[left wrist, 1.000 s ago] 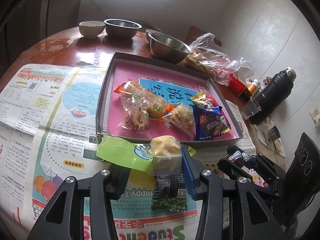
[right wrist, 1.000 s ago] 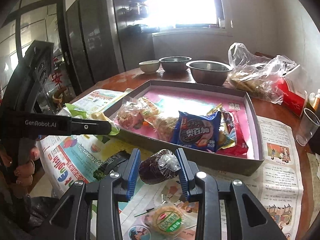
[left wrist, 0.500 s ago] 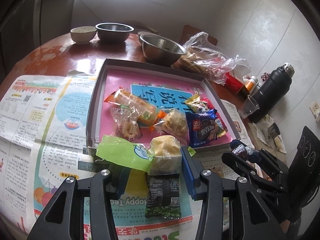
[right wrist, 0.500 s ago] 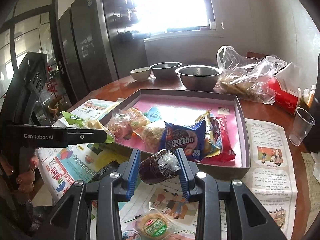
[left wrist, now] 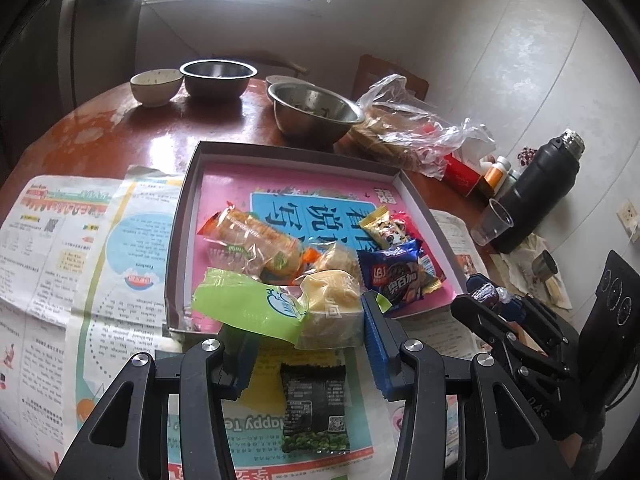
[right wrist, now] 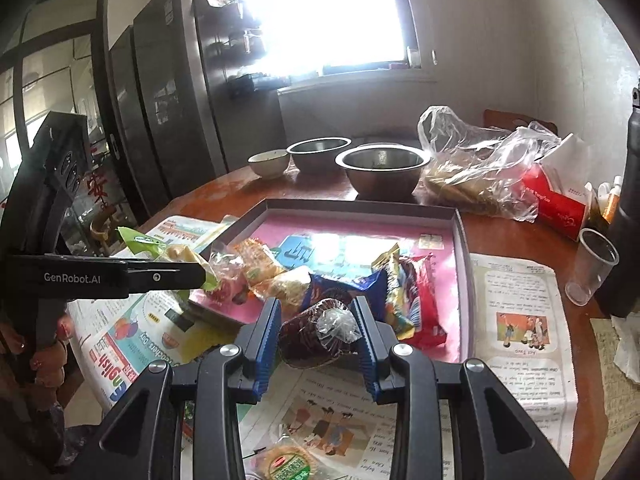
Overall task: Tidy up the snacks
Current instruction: 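Carry the green pack and brown wrapped ball over the tray and lower them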
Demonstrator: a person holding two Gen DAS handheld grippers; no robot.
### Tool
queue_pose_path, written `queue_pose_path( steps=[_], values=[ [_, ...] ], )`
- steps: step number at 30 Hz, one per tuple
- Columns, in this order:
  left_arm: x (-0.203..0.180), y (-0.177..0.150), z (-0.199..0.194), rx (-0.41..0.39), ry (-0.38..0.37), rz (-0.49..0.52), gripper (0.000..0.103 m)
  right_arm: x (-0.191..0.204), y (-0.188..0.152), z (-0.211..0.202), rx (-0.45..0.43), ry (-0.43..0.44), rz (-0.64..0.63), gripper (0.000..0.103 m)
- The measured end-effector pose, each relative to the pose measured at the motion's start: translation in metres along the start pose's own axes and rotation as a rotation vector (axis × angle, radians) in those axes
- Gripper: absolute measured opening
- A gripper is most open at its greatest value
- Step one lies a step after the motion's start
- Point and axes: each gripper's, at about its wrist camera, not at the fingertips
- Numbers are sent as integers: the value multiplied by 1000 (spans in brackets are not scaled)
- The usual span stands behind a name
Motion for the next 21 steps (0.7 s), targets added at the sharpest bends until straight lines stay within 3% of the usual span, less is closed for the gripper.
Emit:
queue_pose_path(
  steps=[2, 7, 11, 15, 21],
  values=[
    [-2, 2, 0, 2, -5, 3, 39, -2, 2, -1, -1, -6, 2, 36],
    [-3, 5, 1, -2, -1, 8, 34, -7, 3, -5, -14, -18, 15, 36],
    [-4, 9, 16, 11, 14, 10, 23, -11, 5, -4, -16, -19, 21, 36],
    [-2, 5, 31, 56, -1, -10, 23, -12, 4, -1, -10, -15, 25, 36],
    [-2, 4, 35, 64, 3, -5, 23, -20, 5, 1, -10, -26, 48, 37]
  ],
)
Point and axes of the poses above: each gripper's, at about its wrist camera, not at the fingertips, and z roughly the way its jaws point, x to its left, y to its top, and after that the axes turned 11 degrees about y, right-handed
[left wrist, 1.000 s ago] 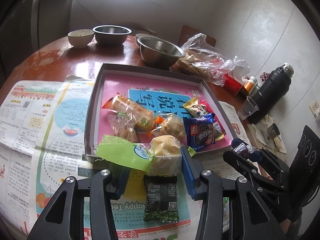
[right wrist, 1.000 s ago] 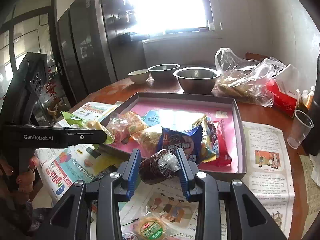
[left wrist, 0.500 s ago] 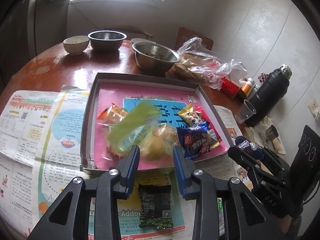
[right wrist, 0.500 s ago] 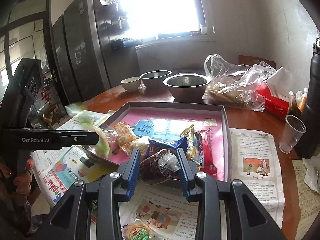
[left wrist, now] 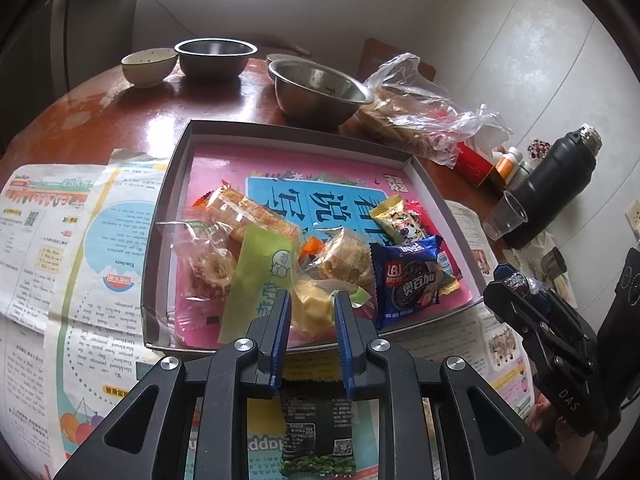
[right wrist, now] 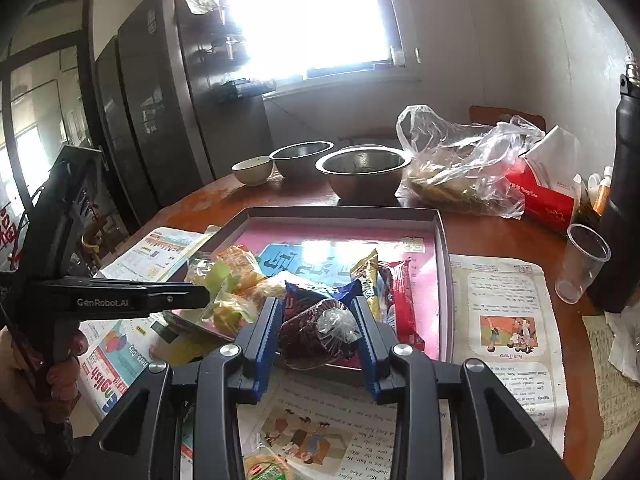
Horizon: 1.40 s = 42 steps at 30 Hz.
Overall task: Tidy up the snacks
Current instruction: 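Carry the green pack and brown wrapped ball over the tray and lower them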
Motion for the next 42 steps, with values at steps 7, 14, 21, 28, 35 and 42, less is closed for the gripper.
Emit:
queue_pose_path(
  steps=[7, 14, 21, 28, 35, 42],
  values=[
    [0, 0, 5, 12, -1, 6, 23, -9, 0, 5, 3, 0, 34, 36],
    [1, 1, 10, 21, -1, 7, 23, -21, 1, 11, 4, -22, 67, 37],
    [2, 0, 15, 32, 2, 8, 23, -36, -5, 22, 32, -57, 114, 37],
    [1, 1, 20, 38, 9, 12, 23, -42, -9, 27, 41, -82, 125, 37],
    [2, 2, 21, 36, 14, 14, 22, -47, -13, 33, 60, -103, 135, 37],
    [3, 4, 23, 34, 14, 12, 22, -48, -14, 37, 70, -120, 136, 37]
  ],
)
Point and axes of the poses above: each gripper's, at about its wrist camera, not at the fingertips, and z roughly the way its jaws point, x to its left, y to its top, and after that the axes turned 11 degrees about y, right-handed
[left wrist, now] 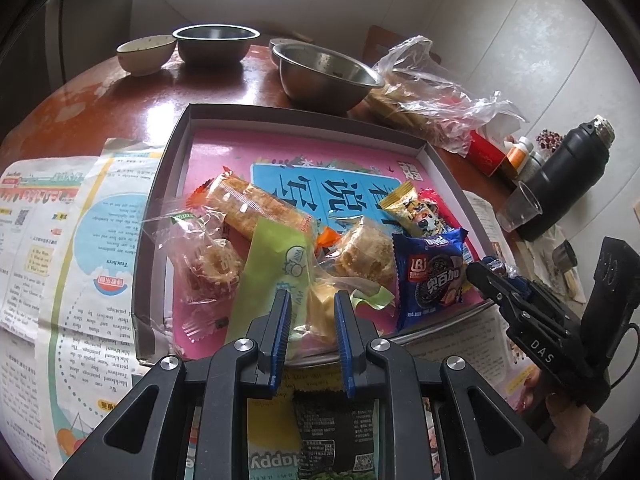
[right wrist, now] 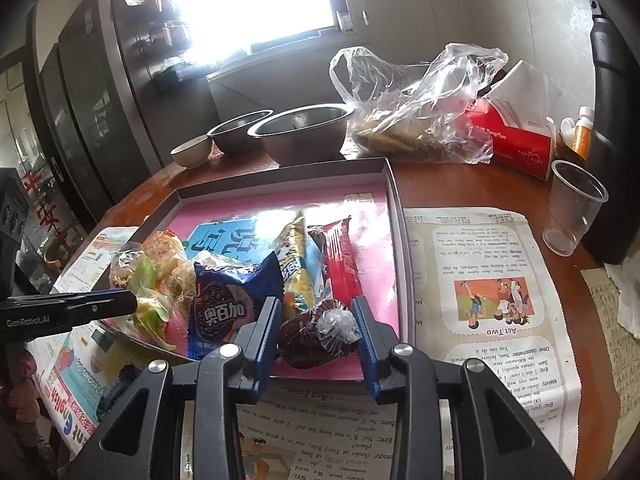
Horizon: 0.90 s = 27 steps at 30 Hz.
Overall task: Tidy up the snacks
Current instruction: 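Carry the green pack and brown wrapped ball over the tray and lower them, then open both tools to release the snacks onto the pink book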
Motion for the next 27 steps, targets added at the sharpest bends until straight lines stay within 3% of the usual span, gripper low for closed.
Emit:
queue_pose_path(
  steps=[27],
  values=[
    [-2, 2, 2, 6, 0, 6, 23, -1, 3, -4, -13, -4, 8, 37]
  ],
)
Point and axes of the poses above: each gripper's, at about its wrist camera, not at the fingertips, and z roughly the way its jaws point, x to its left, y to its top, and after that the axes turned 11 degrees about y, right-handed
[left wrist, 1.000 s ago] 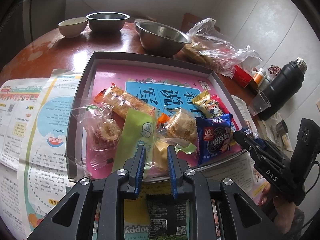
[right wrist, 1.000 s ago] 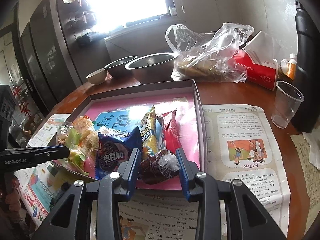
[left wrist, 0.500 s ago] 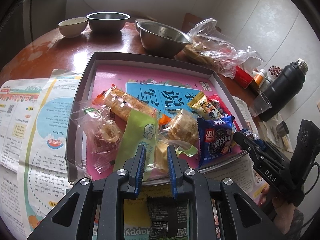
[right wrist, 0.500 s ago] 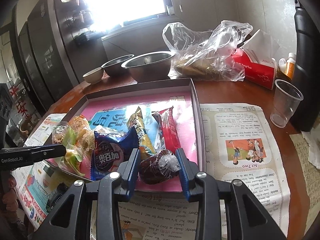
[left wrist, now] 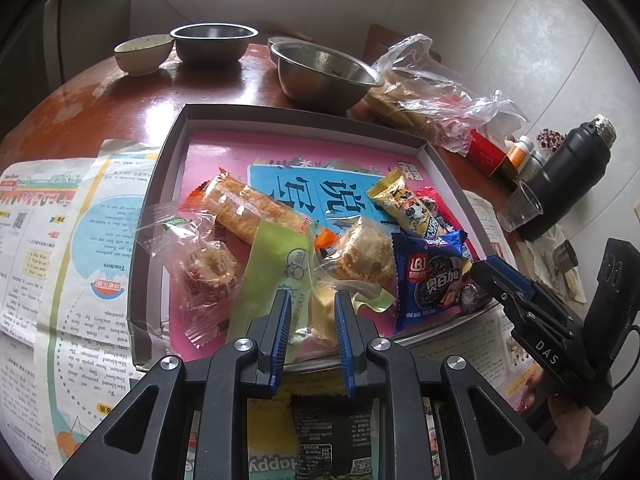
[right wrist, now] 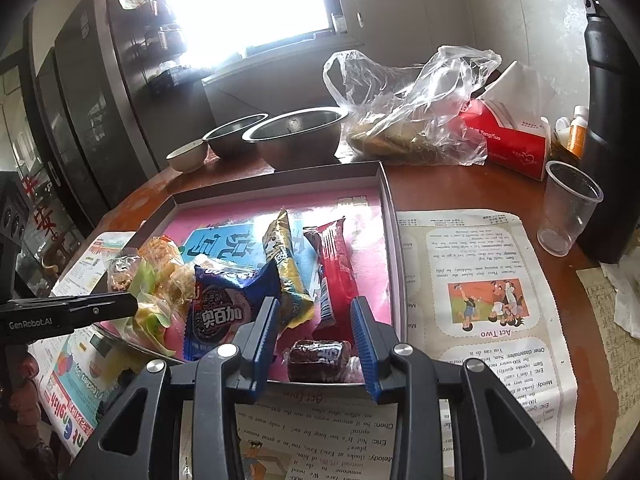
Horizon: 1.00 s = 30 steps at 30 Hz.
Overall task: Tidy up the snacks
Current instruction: 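Open both tools to release the snacks onto the pink book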
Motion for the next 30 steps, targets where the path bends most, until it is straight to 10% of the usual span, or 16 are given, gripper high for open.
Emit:
queue_pose_path(
  steps=[30],
  values=[
    [-3, -4, -3, 3, -3, 5, 44, 12, 0, -4, 3, 21, -12, 42]
  ],
)
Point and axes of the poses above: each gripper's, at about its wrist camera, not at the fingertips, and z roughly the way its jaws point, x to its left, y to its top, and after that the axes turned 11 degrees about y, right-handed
